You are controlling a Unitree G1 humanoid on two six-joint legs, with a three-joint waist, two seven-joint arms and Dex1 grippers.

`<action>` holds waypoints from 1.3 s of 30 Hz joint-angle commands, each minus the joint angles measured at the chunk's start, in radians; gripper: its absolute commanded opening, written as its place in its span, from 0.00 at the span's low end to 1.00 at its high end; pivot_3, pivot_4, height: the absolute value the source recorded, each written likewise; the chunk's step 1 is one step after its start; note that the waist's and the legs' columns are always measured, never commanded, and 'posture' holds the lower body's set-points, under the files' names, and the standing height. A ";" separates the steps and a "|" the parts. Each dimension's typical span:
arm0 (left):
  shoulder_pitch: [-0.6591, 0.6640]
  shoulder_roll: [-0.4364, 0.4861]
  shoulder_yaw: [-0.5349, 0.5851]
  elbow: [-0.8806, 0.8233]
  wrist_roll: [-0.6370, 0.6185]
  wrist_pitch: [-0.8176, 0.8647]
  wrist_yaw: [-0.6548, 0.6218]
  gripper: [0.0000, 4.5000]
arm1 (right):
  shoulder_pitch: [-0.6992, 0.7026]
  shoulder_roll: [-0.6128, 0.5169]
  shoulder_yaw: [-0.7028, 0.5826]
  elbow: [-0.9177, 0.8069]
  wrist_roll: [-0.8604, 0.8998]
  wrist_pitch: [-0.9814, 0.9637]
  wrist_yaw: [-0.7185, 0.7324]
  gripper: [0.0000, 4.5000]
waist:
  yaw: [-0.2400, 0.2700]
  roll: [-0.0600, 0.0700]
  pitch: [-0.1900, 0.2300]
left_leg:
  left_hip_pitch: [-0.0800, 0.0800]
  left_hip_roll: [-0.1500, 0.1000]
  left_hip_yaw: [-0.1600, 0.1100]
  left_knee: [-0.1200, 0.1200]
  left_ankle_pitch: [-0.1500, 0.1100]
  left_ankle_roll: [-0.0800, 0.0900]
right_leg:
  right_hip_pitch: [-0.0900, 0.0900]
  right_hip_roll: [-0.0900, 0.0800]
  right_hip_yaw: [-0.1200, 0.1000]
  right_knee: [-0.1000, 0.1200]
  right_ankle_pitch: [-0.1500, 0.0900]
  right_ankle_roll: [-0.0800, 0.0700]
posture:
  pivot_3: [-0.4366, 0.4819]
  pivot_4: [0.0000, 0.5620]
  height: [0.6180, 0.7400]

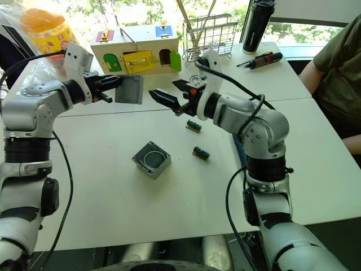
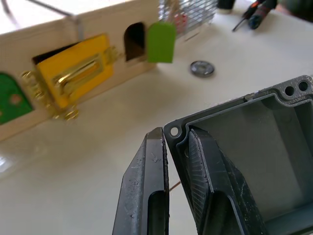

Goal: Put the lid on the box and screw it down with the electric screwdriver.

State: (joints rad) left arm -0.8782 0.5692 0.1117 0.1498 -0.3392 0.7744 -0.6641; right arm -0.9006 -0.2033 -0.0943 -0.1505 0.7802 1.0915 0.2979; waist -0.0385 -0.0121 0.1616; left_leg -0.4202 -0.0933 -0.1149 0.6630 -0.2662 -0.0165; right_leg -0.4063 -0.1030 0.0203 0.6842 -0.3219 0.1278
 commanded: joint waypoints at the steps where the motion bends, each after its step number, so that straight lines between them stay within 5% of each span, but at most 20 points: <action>1: -0.017 -0.025 0.001 -0.089 -0.013 -0.038 0.022 0.00 | -0.045 0.033 -0.059 0.050 0.043 0.043 -0.041 1.00 | -0.005 0.000 0.000 | 0.000 0.000 0.000 0.000 0.000 0.000 | 0.000 0.000 0.000 0.000 0.000 0.000 | 0.48 0.27 1.00; 19: -0.015 -0.076 -0.026 -0.137 -0.042 -0.043 0.010 0.00 | -0.044 0.037 -0.118 0.092 0.053 0.115 -0.082 1.00 | -0.009 0.000 0.000 | 0.000 0.000 0.001 -0.001 0.000 0.000 | -0.001 0.000 0.000 0.000 0.000 0.000 | 0.48 0.27 1.00; 23: -0.019 -0.077 -0.029 -0.134 -0.046 -0.044 0.011 0.00 | -0.029 0.035 -0.099 0.076 0.045 0.114 -0.067 0.80 | -0.009 0.000 0.000 | 0.000 0.000 0.001 -0.001 0.000 0.000 | -0.001 0.000 0.000 0.000 0.000 0.000 | 0.48 0.27 1.00; 27: -0.022 -0.077 -0.029 -0.127 -0.047 -0.045 0.015 0.00 | -0.022 0.040 -0.089 0.071 0.034 0.104 -0.068 0.48 | -0.009 0.000 0.000 | 0.000 0.000 0.001 -0.001 0.000 0.000 | -0.001 0.000 0.000 0.000 0.000 0.000 | 0.48 0.27 1.00; 31: -0.015 -0.076 -0.030 -0.134 -0.052 -0.043 0.013 0.00 | -0.013 0.054 -0.085 0.061 0.036 0.096 -0.070 0.05 | -0.009 0.000 0.000 | 0.000 0.000 0.001 -0.001 0.000 0.000 | -0.001 0.000 0.000 0.001 0.000 0.000 | 0.48 0.27 1.00; 37: 0.005 -0.068 -0.023 -0.161 -0.081 -0.028 -0.013 0.00 | -0.006 0.065 -0.078 0.055 0.031 0.071 -0.065 0.03 | -0.009 0.000 0.000 | 0.000 0.000 0.001 -0.001 0.000 0.000 | -0.001 0.000 0.000 0.001 0.000 0.000 | 0.48 0.27 1.00; 39: 0.017 -0.052 -0.016 -0.182 -0.119 0.002 -0.057 0.23 | -0.002 0.066 -0.073 0.047 0.026 0.055 -0.061 0.03 | -0.010 0.000 0.000 | 0.000 0.000 0.001 -0.001 0.000 0.000 | -0.001 0.000 0.000 0.001 0.000 0.000 | 0.48 0.27 1.00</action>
State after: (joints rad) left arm -0.8620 0.5047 0.0741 0.0340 -0.3971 0.7620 -0.6659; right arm -0.8907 -0.1472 -0.1644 -0.0547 0.7999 1.1843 0.2248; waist -0.0490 -0.0119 0.1614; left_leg -0.4204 -0.0936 -0.1141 0.6621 -0.2663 -0.0165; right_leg -0.4078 -0.1028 0.0206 0.6848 -0.3218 0.1278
